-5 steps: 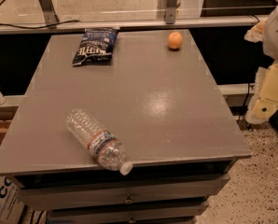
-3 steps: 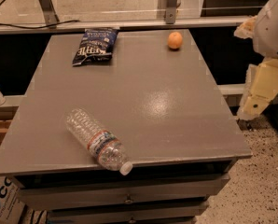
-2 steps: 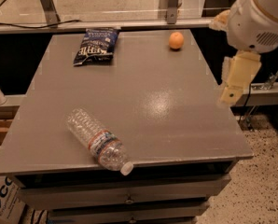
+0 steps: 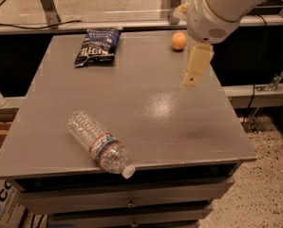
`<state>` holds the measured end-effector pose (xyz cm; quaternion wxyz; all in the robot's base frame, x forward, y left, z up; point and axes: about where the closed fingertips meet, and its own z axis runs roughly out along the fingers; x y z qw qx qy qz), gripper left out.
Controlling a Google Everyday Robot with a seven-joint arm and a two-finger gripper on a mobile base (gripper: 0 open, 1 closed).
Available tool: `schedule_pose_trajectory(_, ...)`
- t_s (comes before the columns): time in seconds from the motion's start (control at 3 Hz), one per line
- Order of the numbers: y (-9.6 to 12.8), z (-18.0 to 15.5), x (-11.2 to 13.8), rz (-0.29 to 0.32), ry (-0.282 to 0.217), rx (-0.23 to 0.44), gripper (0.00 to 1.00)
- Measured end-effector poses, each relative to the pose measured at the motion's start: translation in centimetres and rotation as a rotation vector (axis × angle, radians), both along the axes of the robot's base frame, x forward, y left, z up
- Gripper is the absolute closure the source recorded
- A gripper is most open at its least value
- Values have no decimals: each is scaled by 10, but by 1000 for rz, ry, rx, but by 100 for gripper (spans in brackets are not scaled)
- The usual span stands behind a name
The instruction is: Move blue chip bag near water bottle
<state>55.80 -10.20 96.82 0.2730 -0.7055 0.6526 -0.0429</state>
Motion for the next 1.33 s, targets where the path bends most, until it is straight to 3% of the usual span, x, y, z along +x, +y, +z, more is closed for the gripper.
schedule_pose_trajectory(0.33,33,-11,42,2,-57,63,0)
schedule_pose_trajectory(1.0,43,-13,51,14,-82,88,0)
schedule_pose_trajectory(1.33,65,-18,78,27,-128,128,0)
